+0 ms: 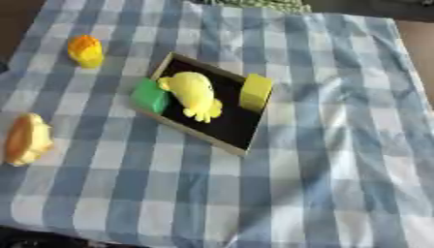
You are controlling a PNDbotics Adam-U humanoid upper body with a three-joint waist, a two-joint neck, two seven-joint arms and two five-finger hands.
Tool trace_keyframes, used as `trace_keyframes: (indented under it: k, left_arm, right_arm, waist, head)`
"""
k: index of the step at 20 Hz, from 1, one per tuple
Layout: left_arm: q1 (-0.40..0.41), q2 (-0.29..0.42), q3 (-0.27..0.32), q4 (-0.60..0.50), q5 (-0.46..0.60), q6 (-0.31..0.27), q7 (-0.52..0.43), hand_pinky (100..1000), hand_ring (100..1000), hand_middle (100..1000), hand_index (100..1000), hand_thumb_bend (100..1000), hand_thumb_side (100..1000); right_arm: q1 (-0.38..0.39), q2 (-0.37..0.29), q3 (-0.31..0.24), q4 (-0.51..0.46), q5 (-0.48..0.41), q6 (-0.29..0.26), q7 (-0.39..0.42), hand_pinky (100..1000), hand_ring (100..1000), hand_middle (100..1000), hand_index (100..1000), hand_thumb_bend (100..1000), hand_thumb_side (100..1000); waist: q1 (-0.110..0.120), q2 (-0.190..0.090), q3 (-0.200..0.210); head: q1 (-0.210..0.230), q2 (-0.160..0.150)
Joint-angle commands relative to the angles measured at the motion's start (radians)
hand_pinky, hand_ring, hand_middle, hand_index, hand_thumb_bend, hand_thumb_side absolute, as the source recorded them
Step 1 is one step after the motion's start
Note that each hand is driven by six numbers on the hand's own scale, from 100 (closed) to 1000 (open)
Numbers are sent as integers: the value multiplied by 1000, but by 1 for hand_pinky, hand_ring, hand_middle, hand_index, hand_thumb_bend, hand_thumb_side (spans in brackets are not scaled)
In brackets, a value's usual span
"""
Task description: Pick up objects on the table and place them in the box.
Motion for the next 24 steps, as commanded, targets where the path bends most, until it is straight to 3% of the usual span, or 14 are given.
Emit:
trace_keyframes:
  k: [1, 6, 11, 13, 17, 24]
  left_arm:
    - [-22, 0, -12, 28, -8, -3, -31, 939, 882, 826, 925, 826, 405]
    - [-43, -41, -47, 100, -35, -9, -74, 936, 876, 825, 924, 821, 406]
    - [-55, -86, -60, 163, -64, 10, -61, 926, 865, 812, 914, 738, 335]
    - [-62, -105, -62, 182, -66, 28, -47, 927, 863, 809, 912, 677, 367]
    - [-79, -136, -73, 216, -44, 58, -48, 926, 857, 801, 904, 642, 438]
    - [-90, -160, -80, 243, -46, 65, -81, 894, 808, 749, 856, 584, 398]
  right_arm:
    - [-9, -16, -15, 4, -8, 0, -6, 842, 696, 675, 769, 100, 110]
    - [-7, -8, -13, 13, -12, -1, -2, 842, 692, 672, 767, 100, 130]
    - [-4, 1, -10, 27, -15, -2, 1, 842, 686, 666, 764, 100, 165]
    - [0, 4, -10, 32, -17, -2, 2, 842, 684, 664, 762, 100, 180]
    - [3, 11, -10, 39, -21, -3, 3, 843, 682, 662, 761, 100, 197]
    - [8, 19, -13, 46, -27, -2, 1, 844, 680, 660, 760, 100, 219]
  waist:
    - [20, -9, -2]
    - [21, -10, -5]
    - [21, -9, -7]
    - [21, -8, -7]
    - [21, -8, -9]
    - [20, -7, -11]
  head:
    - [9, -2]
    - [16, -6]
    - [22, -6]
    - [23, -6]
    - [25, -6]
    - [28, -5]
